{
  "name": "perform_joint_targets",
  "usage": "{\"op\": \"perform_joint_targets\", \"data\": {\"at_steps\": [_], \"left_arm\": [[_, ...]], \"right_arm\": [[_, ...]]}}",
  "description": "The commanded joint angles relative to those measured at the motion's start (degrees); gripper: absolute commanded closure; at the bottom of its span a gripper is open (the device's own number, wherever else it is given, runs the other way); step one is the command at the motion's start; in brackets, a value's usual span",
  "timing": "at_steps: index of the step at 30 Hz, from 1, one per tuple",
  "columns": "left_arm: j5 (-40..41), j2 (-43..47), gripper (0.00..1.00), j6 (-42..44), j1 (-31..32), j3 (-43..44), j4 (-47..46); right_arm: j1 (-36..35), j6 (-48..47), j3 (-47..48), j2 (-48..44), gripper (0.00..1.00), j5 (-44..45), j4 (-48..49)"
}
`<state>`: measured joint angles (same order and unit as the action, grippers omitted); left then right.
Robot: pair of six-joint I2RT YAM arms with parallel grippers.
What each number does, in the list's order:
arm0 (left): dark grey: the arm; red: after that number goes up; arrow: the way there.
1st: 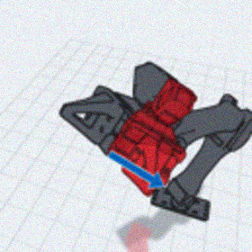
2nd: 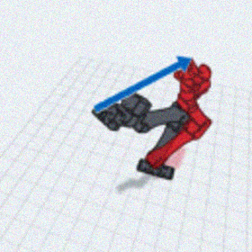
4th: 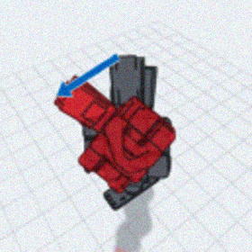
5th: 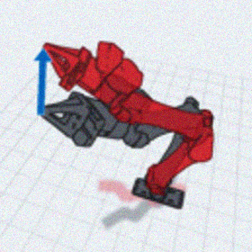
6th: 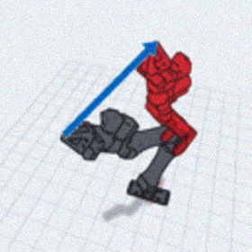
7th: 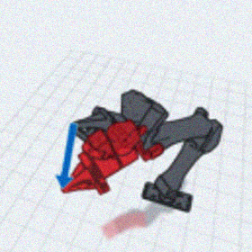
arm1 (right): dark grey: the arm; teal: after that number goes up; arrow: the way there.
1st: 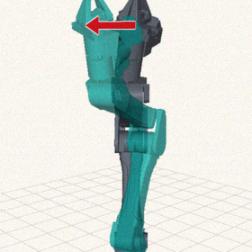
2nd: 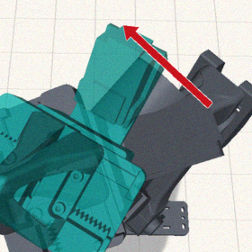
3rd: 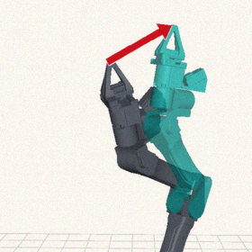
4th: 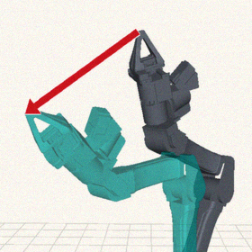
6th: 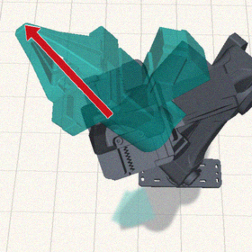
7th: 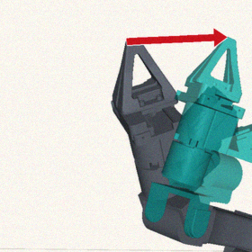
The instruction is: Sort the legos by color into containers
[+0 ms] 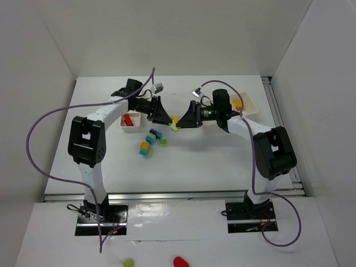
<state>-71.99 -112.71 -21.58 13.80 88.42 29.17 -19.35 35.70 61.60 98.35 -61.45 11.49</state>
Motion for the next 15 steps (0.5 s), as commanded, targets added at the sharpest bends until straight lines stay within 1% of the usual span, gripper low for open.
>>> {"op": "perform_joint_targets", "data": {"at_steps": [1, 2, 5, 6, 7, 9, 10, 12, 15], "left_arm": [[-3.1, 2.9, 1.0, 2.5, 0.3, 1.4, -0.3], [-3.1, 2.9, 1.0, 2.5, 0.3, 1.4, -0.3], [-3.1, 2.9, 1.0, 2.5, 0.3, 1.4, -0.3], [-2.6, 2.9, 1.0, 2.5, 0.3, 1.4, -0.3], [-2.5, 2.9, 1.0, 2.5, 0.3, 0.9, -0.3], [-2.0, 2.9, 1.0, 2.5, 0.3, 0.9, -0.3], [-2.0, 2.9, 1.0, 2.5, 0.3, 0.9, -0.3], [-1.2, 2.9, 1.0, 2.5, 0.3, 0.9, -0.3], [-0.5, 2.9, 1.0, 2.5, 0.3, 0.9, -0.3]], "right_arm": [[-0.2, 3.7, -1.0, 0.8, 0.36, -3.2, 9.1], [-0.2, 4.4, -1.0, 1.3, 0.38, -3.8, 9.9], [-0.2, 4.9, -1.0, 1.3, 0.5, -3.8, 10.4], [-0.2, 4.9, -1.0, 1.3, 0.52, -3.8, 10.4], [-0.2, 4.9, -1.0, 1.3, 0.58, -3.1, 10.4], [0.4, 4.9, -2.4, -0.1, 0.63, -1.8, 10.4], [0.4, 4.9, -2.9, -1.2, 0.65, 0.2, 9.8], [1.6, 4.9, -4.0, -2.4, 0.65, 2.1, 8.4], [3.8, 3.7, -6.5, -5.2, 0.68, 6.8, 5.0]]}}
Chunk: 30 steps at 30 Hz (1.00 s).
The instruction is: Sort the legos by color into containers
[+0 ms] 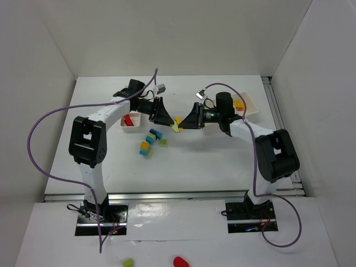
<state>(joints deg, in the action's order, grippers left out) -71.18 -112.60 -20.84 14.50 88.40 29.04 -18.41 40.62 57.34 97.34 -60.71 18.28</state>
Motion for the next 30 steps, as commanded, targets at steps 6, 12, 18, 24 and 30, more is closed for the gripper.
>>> {"op": "perform_joint_targets", "data": {"at_steps": [6, 12, 18, 24, 30], "left_arm": [[-1.3, 2.8, 1.0, 1.2, -1.5, 0.9, -0.2], [1.6, 4.1, 1.0, -0.5, -1.5, 0.3, -0.7], [12.4, 5.3, 1.0, 0.7, -0.6, 2.6, 4.2], [18.2, 5.9, 1.0, -0.6, 2.2, 4.1, 5.2], [23.2, 5.4, 1.0, -3.7, 5.7, 7.5, 5.2]], "right_arm": [[4.1, -3.4, -3.5, -7.2, 0.69, 12.4, -7.5], [4.6, -11.5, 4.5, -10.4, 0.67, 36.9, -24.7], [8.7, -13.4, 14.2, -9.3, 0.67, 66.9, -39.4], [13.3, -16.4, 22.8, -2.7, 0.66, 73.4, -44.3], [15.5, -17.4, 27.6, 3.7, 0.66, 79.0, -44.3]]}}
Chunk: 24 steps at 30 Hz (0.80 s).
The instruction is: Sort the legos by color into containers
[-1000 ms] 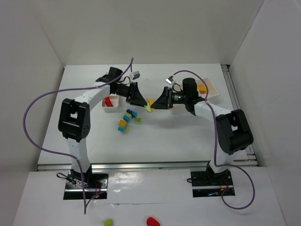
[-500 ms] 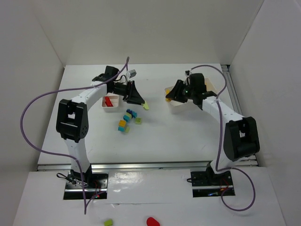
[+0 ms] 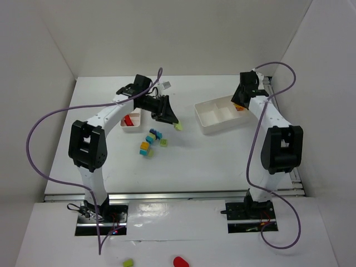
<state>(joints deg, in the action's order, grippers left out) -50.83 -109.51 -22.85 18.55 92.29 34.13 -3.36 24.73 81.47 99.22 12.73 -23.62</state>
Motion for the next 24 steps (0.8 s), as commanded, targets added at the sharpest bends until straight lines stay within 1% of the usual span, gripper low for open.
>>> {"op": "perform_joint_targets", "data": {"at_steps": [1, 5, 7, 9, 10, 12, 13, 15, 16, 19, 20, 22, 23, 24], "left_arm": [[4.0, 1.7, 1.0, -2.5, 3.0, 4.4, 0.1], [6.0, 0.2, 1.0, -4.3, 4.9, 9.3, 0.1], [6.5, -2.2, 1.0, -4.9, 5.4, 12.2, 0.1], [6.5, -3.9, 1.0, -5.5, 6.1, 14.6, 0.1], [6.5, -5.8, 1.0, -6.1, 6.6, 15.8, 0.1], [6.5, -7.7, 1.0, -6.8, 6.6, 19.5, 0.8], [5.7, -8.7, 1.0, -7.3, 6.6, 20.5, 0.8], [5.1, -11.2, 1.0, -8.6, 7.1, 23.6, 0.8], [5.1, -11.9, 1.0, -8.6, 7.1, 24.6, 0.8], [6.6, -14.5, 1.0, -9.8, 7.6, 28.6, 0.8], [7.7, -15.2, 1.0, -10.5, 8.3, 29.9, 0.8], [9.2, -17.5, 1.0, -11.0, 8.9, 33.1, 0.8], [10.7, -18.3, 1.0, -11.0, 9.6, 34.3, 0.8], [11.4, -19.8, 1.0, -11.0, 9.6, 36.5, 0.8]], "right_arm": [[0.5, -1.5, 3.5, 3.3, 0.66, 7.2, -2.4], [2.0, -1.5, 4.9, 5.3, 0.65, 8.0, -1.9], [2.0, -1.5, 5.5, 6.9, 0.65, 8.6, -1.9], [2.6, -1.5, 6.0, 7.6, 0.59, 8.6, -1.3], [2.7, -1.0, 6.6, 8.1, 0.48, 9.8, -1.3], [2.7, -1.0, 6.6, 8.6, 0.32, 12.1, -0.1], [3.3, -1.0, 6.6, 8.6, 0.27, 12.1, 1.0], [4.0, -1.0, 7.8, 8.6, 0.24, 10.5, 1.6], [4.7, -1.0, 8.8, 9.5, 0.2, 9.9, 0.6], [4.7, -0.3, 10.2, 10.0, 0.18, 8.5, -1.1], [4.7, 1.0, 9.7, 7.9, 0.18, 7.8, -1.1], [4.7, 2.2, 5.4, 4.3, 0.18, 5.6, 0.3], [4.7, 2.8, 3.5, 0.3, 0.18, 3.4, 1.2], [4.7, 3.6, 0.2, -1.8, 0.18, 2.7, 1.8]]}}
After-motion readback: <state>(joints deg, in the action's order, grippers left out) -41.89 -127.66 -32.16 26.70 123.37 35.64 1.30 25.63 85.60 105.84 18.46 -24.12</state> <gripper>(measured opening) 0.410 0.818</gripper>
